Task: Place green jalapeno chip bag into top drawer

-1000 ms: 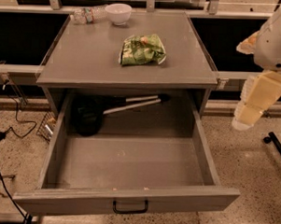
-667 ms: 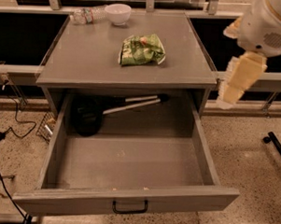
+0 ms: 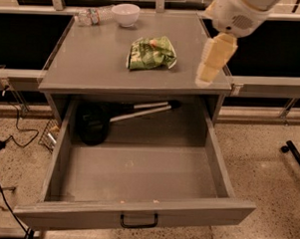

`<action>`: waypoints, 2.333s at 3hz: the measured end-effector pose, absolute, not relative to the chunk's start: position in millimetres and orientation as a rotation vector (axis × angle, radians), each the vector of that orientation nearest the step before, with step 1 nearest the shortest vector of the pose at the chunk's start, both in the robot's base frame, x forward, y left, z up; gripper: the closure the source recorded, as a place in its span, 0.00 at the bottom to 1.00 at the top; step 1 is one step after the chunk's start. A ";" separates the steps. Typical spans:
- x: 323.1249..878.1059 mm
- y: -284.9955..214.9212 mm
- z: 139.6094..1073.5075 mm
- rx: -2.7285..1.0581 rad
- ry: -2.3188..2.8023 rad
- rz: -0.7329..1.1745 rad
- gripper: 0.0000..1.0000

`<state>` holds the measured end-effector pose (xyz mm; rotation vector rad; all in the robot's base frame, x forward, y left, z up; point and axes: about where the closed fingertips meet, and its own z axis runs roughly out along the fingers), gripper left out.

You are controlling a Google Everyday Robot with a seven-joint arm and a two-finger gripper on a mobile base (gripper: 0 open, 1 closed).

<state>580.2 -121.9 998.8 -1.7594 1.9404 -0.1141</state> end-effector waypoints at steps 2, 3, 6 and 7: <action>615.8 -95.4 994.8 -1.765 1.865 -0.085 0.00; 627.4 -91.6 991.1 -1.774 1.839 -0.069 0.00; 750.3 -70.7 953.3 -1.702 1.677 -0.030 0.00; 760.7 -70.5 947.7 -1.702 1.671 -0.037 0.00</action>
Offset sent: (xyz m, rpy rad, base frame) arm 0.0285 0.0216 -0.0029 0.0324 -0.0263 0.0386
